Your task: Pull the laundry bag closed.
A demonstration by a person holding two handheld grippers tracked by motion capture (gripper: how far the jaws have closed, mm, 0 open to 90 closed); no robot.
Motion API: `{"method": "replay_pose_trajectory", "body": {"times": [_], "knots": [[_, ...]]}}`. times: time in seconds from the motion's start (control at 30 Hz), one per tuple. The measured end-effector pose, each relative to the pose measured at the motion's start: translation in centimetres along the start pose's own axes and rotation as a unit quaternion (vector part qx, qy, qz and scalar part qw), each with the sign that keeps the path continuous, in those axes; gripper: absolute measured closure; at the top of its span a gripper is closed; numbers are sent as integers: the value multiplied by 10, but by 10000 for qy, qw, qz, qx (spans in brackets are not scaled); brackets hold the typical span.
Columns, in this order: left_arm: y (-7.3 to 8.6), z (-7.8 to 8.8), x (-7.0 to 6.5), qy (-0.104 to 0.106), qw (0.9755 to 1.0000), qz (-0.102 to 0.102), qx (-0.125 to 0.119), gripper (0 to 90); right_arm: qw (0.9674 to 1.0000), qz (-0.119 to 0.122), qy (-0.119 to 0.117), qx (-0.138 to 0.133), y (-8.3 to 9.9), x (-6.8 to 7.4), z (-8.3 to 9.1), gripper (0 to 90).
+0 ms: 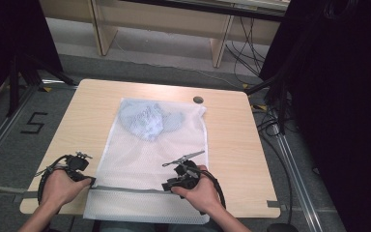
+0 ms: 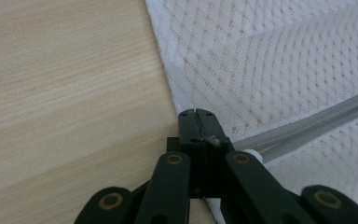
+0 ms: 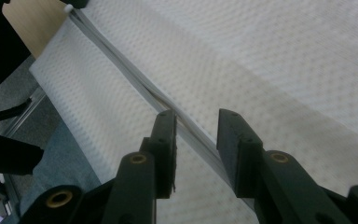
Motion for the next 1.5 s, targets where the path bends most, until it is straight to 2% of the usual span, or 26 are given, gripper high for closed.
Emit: {"method": "replay_pose_trajectory", "body": {"times": [0.07, 0.1, 0.13, 0.17, 0.2, 0.27, 0.3, 0.4, 0.57, 0.6, 0.83, 0.87, 0.97, 1.33, 1.37, 1.5], "knots": [[0, 0, 0, -2, 10000, 8, 10, 899, 10000, -23, -11, 43, -5, 6, -6, 686], [0, 0, 0, -3, 10000, 11, 13, 899, 9999, 87, -80, 20, -9, 8, -10, 689], [0, 0, -1, -3, 10000, 17, 5, 898, 9999, -104, -77, 104, -10, 12, -12, 690], [0, 0, -1, -3, 10000, 17, 5, 899, 9999, -104, -77, 104, -10, 12, -12, 690], [0, -1, -1, -5, 10000, 25, 13, 898, 9997, 81, -223, 58, -17, 17, -22, 690], [-1, -1, -2, -6, 10000, 32, 19, 898, 9997, 81, -211, 74, -19, 18, -25, 691], [-1, -1, -2, 1, 10000, 34, 23, 899, 9995, 151, -272, 109, -24, 24, -33, 694], [-1, -1, -2, 10, 10000, 37, 41, 899, 9992, 203, -325, 111, -30, 29, -42, 695], [-1, -1, -1, 27, 10000, 45, 53, 899, 9989, 124, -438, 143, -38, 38, -54, 692], [-1, -1, -1, 24, 10000, 58, 47, 899, 9985, 203, -497, 117, -40, 41, -59, 691], [-1, -1, 0, 32, 10000, 66, 55, 899, 9979, 271, -585, 80, -47, 46, -73, 689], [-1, -1, 0, 32, 10000, 68, 55, 899, 9980, 204, -593, 92, -48, 47, -75, 688], [-1, -1, 0, 40, 10000, 78, 42, 899, 9976, 285, -621, 101, -51, 49, -83, 684], [-2, -2, 2, 70, 9999, 78, 72, 900, 9968, 325, -729, 105, -61, 57, -97, 683], [-2, -2, 1, 51, 9999, 147, 42, 899, 9966, 385, -724, 106, -64, 57, -101, 683], [-2, -3, 2, 61, 9999, 147, 46, 899, 9960, 403, -786, 115, -66, 61, -107, 685]]}}
Point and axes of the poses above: each handheld gripper's, and its own axes: z roughly backward along the jaws, y roughly out of its underside, x roughly to its left, the point moved 4 cm from there along -z, roughly forward along the jaws, and after that the axes turned 10 degrees about -y, right-handed, at the moved point
